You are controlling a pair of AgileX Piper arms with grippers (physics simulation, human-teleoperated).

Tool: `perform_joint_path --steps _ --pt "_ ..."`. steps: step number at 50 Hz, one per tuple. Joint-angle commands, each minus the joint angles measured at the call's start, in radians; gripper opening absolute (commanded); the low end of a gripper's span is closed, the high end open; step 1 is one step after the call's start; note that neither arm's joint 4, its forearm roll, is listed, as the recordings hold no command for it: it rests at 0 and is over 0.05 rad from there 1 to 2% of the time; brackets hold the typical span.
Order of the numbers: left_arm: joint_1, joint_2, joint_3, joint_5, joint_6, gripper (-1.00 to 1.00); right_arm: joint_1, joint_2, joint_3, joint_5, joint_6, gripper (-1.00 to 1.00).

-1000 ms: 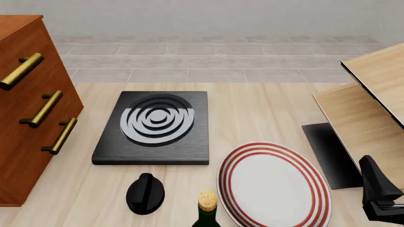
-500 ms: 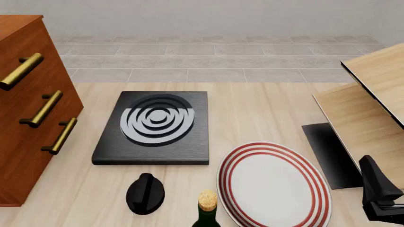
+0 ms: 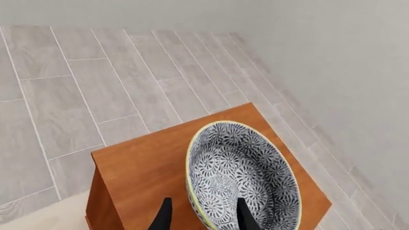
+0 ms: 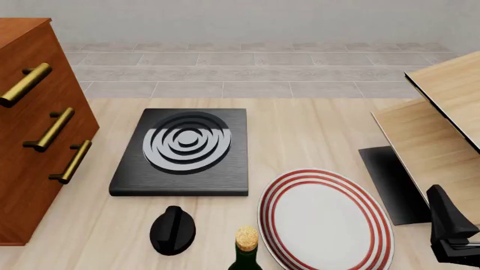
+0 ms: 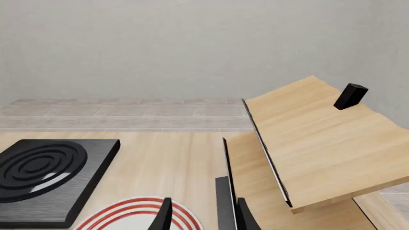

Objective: Put the bowl on the top of the cabinet.

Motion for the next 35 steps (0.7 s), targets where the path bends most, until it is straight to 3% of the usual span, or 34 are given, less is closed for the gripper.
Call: perform_joint_path --steps 1,35 --pt "-0.013 -0.027 -0.004 0.005 0.001 1.0 0.0 0.0 0.0 0.0 0.0 1.0" --pt "-0.085 -0.154 0.007 0.016 -0.013 1.0 0.0 0.0 0.0 0.0 0.0 1.0"
